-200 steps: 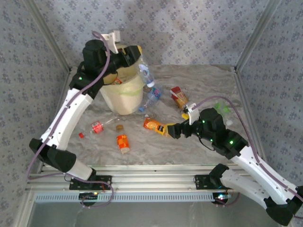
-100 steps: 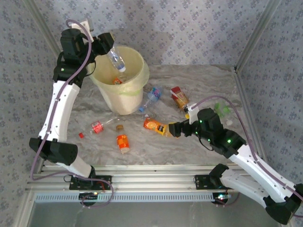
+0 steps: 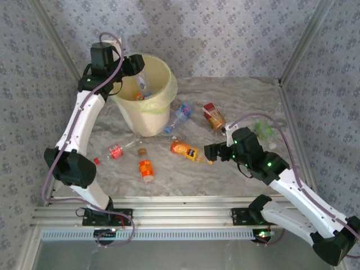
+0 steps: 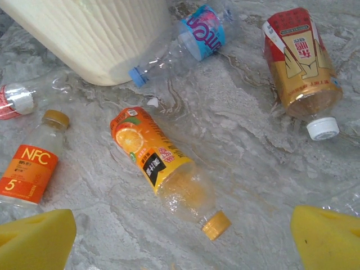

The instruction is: Put the plastic bottles in the bin

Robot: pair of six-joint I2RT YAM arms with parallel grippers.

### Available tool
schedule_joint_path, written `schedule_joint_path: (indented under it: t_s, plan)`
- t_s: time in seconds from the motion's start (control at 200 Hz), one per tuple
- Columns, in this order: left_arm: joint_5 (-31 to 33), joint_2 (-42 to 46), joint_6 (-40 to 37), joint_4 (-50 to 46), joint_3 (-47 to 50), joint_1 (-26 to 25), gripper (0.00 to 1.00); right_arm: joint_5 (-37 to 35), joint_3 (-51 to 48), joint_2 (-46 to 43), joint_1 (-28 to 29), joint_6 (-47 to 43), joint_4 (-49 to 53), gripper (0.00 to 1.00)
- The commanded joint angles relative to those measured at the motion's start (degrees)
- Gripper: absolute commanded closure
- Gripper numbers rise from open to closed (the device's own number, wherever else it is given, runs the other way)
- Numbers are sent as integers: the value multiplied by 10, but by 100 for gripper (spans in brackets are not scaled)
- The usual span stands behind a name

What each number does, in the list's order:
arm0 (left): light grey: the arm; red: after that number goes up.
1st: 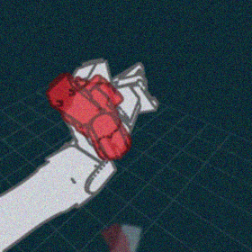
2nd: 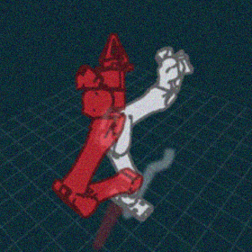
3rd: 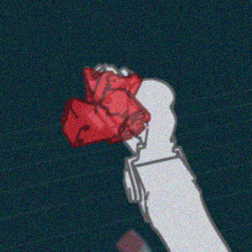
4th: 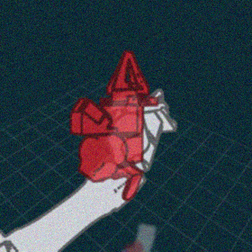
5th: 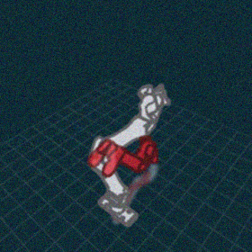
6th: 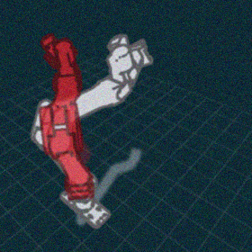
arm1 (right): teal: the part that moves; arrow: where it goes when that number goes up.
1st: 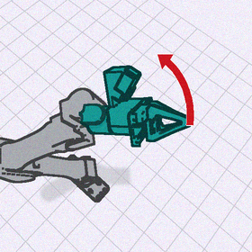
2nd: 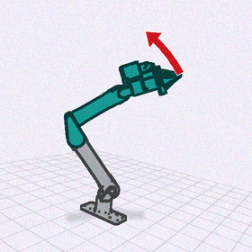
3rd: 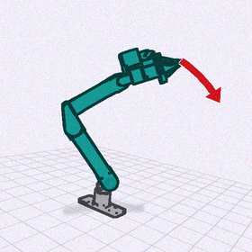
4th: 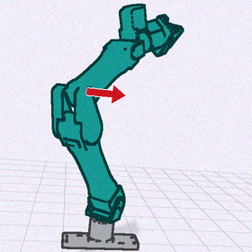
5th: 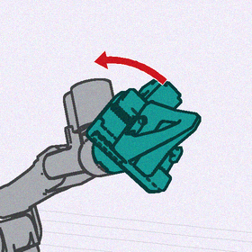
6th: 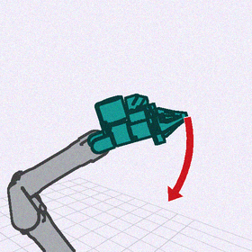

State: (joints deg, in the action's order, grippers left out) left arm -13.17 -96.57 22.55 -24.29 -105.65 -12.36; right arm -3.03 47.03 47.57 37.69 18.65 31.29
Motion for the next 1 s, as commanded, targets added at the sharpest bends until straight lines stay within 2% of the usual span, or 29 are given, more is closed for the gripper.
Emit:
schedule_joint_path:
  t_s: [0.0,0.235,0.405,0.55,0.695,0.994]
  plan:
    - [-35,-9,7,-4,-1,1,44,8,7,7,-11,10,8,0]
    - [-53,-29,15,-18,13,-1,38,43,18,47,-22,5,2,3]
    - [-62,-35,13,-39,14,-2,31,61,39,92,-49,4,2,10]
    - [-59,-12,-3,-45,19,-2,20,74,51,121,-85,-9,-5,13]
    - [-56,35,-22,-29,42,-3,1,103,60,153,-120,-46,-8,14]
    - [-86,160,-51,-4,138,-18,0,86,75,217,-161,-129,-31,12]
